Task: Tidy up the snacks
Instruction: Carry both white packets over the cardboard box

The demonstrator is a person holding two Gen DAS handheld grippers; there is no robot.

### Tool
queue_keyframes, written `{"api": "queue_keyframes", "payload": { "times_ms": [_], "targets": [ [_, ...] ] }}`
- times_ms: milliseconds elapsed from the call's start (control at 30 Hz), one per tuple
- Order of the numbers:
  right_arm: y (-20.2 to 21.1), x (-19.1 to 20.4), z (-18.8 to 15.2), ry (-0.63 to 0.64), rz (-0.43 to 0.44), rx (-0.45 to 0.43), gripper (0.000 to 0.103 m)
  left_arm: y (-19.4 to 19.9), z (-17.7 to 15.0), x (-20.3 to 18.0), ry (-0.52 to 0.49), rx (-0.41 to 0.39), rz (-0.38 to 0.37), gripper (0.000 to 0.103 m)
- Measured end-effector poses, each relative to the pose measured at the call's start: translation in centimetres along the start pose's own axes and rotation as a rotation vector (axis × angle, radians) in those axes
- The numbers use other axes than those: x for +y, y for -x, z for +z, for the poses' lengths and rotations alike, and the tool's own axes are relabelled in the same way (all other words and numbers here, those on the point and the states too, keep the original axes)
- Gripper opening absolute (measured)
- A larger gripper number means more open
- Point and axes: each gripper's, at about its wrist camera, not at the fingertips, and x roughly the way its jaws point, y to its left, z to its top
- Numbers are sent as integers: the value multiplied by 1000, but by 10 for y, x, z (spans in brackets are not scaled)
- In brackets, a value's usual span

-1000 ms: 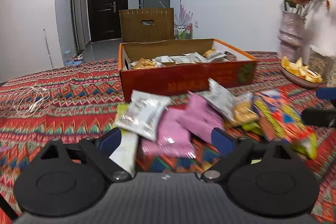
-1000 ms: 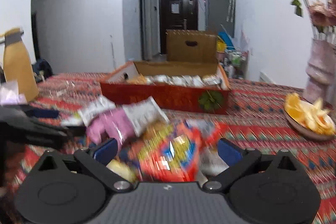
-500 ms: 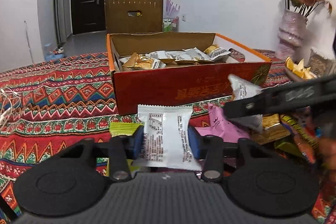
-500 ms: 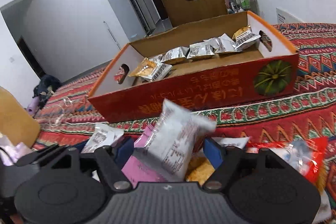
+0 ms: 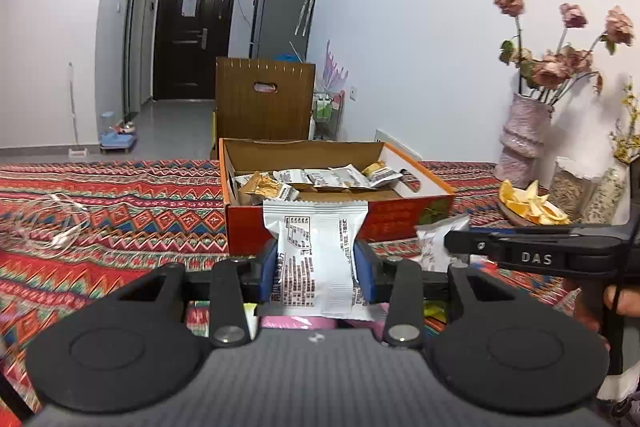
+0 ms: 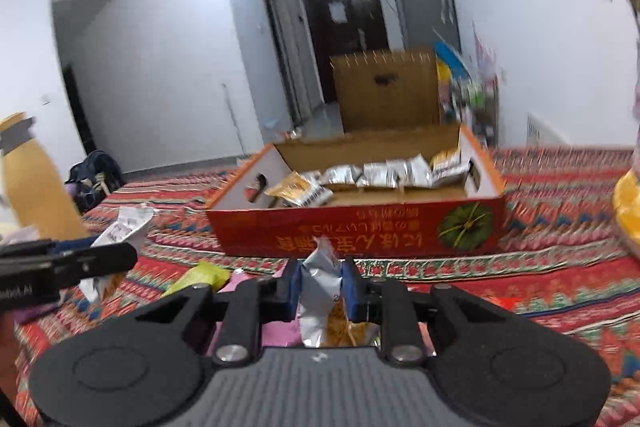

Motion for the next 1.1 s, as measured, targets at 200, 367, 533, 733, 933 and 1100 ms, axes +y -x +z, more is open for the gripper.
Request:
{"api": "queue_keyframes", "payload": {
  "times_ms": [200,367,533,733,933,1100],
  "targets": [
    [84,6,-29,45,34,-39,16,61,-38,-41,48,6,0,40],
    [150,5,-68,48,31,-43,16,92,-75,-62,106,66,-19,40],
    [179,-4,-97,12,23,-13,15,105,-92,-73,97,108,3,40],
    [188,-9,-106,1,22,-21,14,110,-89,-80,91,91,7,40],
    [184,-11,-98,8,31,-33,13,98,-75,-72,102,87,8,40],
    [162,-13,-71,51,50,-39,13,71,-40,-57,88,50,2,40]
  ]
}}
